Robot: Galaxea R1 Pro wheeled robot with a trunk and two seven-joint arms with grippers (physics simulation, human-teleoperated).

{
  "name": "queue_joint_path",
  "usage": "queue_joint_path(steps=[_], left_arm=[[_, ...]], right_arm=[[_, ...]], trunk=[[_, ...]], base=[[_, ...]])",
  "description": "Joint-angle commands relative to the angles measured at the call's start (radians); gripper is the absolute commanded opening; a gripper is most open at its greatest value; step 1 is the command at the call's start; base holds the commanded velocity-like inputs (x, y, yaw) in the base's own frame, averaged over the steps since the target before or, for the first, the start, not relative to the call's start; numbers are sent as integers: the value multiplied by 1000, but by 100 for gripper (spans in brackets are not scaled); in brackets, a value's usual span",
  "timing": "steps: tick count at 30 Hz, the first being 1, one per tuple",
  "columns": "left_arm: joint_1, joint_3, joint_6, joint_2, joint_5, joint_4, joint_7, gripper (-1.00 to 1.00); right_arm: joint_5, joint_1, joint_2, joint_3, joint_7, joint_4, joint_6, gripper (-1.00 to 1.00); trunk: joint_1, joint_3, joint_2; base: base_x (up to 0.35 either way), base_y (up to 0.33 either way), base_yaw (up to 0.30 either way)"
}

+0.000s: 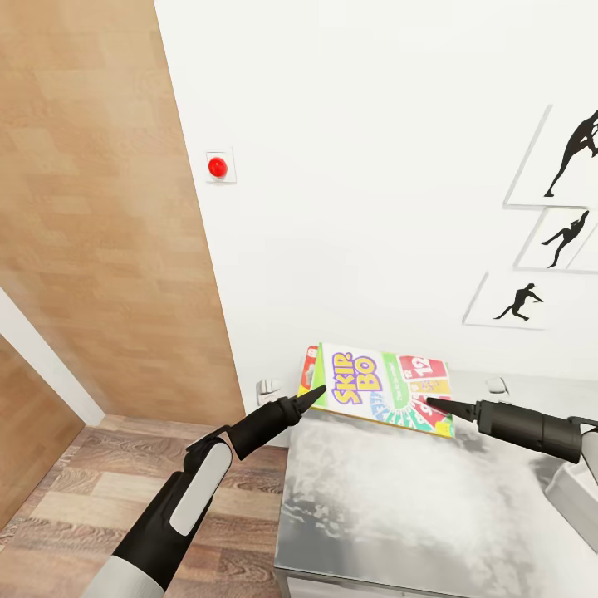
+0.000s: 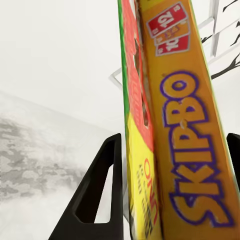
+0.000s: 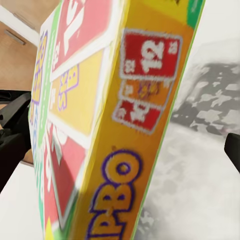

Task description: Put all the toys in the child's room - the three board games (two on the bed and one on the table), the two jigsaw puzzles on the table, and the tennis ball on the table - inside the toy box on the table in the child's room.

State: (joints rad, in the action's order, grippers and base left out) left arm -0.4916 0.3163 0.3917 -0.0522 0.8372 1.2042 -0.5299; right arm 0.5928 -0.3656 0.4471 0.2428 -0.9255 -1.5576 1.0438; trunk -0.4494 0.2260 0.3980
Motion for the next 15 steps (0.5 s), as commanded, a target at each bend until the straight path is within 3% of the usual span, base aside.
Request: queue_joint_path(steps=[1, 5, 6, 15], left_arm=[[-1, 0, 9, 0, 10, 0, 1, -100], [-1, 0, 9, 0, 10, 0, 1, -100], [-1, 0, 9, 0, 10, 0, 1, -100], [-1, 0, 9, 0, 10, 0, 1, -100]], right_arm=[[-4, -1, 1, 1, -6, 0, 3, 100], [-4, -1, 2, 3, -6, 0, 3, 100], [-4, -1, 3, 4, -6, 0, 3, -100], [-4, -1, 5, 5, -6, 0, 3, -100]], trunk=[[-1, 2, 2], [-1, 2, 2], [-1, 2, 2], [-1, 2, 2]], base=[[0, 0, 0], [0, 0, 0], [0, 0, 0], [0, 0, 0]])
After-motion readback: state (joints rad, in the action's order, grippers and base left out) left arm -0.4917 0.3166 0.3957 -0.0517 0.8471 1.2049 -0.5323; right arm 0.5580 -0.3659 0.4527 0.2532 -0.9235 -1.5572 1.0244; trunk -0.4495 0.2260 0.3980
